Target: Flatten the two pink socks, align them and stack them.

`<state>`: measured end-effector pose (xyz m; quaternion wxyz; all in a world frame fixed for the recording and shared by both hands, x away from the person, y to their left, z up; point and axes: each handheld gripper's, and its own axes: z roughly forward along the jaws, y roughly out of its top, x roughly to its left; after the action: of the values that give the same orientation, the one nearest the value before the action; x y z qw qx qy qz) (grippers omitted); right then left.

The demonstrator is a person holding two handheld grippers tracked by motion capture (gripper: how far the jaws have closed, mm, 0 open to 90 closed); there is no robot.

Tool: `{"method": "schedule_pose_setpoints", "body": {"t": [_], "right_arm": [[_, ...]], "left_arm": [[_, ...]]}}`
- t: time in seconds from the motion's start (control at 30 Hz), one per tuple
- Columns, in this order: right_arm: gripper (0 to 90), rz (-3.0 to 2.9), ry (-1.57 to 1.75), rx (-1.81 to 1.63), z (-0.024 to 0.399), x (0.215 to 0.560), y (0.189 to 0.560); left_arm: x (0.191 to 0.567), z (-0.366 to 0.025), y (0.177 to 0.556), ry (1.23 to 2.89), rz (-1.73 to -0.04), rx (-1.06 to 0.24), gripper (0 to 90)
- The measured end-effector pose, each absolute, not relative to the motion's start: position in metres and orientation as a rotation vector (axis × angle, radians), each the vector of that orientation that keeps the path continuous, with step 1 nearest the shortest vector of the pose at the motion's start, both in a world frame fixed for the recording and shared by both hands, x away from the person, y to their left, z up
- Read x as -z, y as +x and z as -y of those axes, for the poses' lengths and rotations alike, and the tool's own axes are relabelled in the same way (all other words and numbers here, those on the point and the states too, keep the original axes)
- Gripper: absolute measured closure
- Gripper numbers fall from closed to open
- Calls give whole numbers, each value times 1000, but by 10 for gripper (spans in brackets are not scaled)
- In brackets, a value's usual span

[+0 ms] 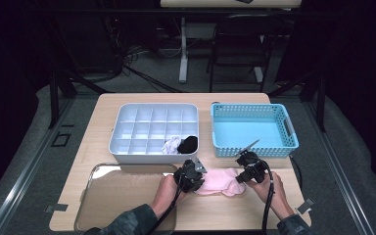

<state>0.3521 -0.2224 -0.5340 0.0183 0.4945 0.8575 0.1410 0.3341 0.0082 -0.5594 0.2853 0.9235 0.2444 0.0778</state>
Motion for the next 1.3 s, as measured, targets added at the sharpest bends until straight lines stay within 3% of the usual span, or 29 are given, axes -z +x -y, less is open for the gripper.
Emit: {"method": "schedule_pose_setpoints", "body": {"t": [0.87,1.3], "right_arm": [[846,-2588,1496,-591,222,507,343],[844,-2620,1430,-568,216,502,340]], "left_arm": [[543,-23,336,2342,-680,-184,836],[537,-33,334,2372,-708,-157,835]]}}
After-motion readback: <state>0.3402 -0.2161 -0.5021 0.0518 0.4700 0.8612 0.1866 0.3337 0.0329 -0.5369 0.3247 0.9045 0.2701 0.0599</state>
